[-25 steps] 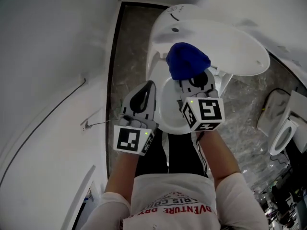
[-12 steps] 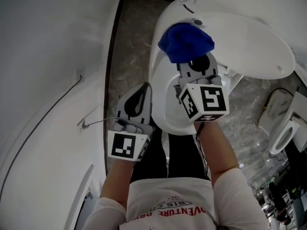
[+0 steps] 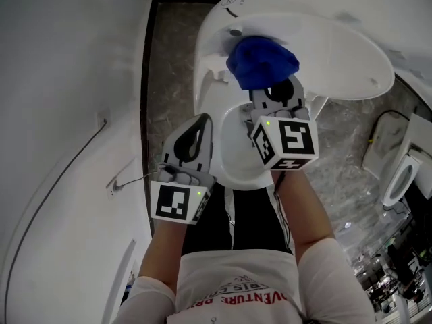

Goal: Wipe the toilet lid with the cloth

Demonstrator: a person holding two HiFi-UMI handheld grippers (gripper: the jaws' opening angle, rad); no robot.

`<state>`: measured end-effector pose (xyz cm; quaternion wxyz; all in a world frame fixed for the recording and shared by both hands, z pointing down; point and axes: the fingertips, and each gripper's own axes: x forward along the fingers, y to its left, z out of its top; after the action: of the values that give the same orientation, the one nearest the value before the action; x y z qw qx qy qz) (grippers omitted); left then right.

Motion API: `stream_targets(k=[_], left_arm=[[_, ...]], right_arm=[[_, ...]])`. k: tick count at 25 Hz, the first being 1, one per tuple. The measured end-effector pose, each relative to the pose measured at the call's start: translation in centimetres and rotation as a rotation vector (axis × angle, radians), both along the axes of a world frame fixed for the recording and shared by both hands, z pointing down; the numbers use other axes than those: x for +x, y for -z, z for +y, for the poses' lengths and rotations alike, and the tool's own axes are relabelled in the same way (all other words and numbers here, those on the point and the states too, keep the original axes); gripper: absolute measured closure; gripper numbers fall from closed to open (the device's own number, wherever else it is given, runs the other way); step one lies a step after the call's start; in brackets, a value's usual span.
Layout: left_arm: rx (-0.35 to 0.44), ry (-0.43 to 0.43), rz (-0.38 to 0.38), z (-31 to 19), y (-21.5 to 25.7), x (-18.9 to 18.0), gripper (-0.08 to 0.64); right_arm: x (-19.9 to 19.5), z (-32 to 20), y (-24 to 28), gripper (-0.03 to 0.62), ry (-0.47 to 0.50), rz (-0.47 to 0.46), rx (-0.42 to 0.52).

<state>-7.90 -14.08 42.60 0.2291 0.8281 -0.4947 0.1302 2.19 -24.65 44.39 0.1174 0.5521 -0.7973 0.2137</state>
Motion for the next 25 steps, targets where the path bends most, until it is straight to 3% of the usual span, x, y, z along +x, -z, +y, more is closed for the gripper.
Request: stream_targets(k=[19,25], left_arm=[[-0.012,-0.211,0.012,-0.1,-0.1,11.1,0.552],[-0.027,-0.259,0.010,1.2,-0.5,13.7,0.552]], right_arm=[[18.7,3.9,0.6,0.505,-0.261,0.154,-0.031],[22.4,5.5,1.5,0.505,-0.293,0.229,-0.011]])
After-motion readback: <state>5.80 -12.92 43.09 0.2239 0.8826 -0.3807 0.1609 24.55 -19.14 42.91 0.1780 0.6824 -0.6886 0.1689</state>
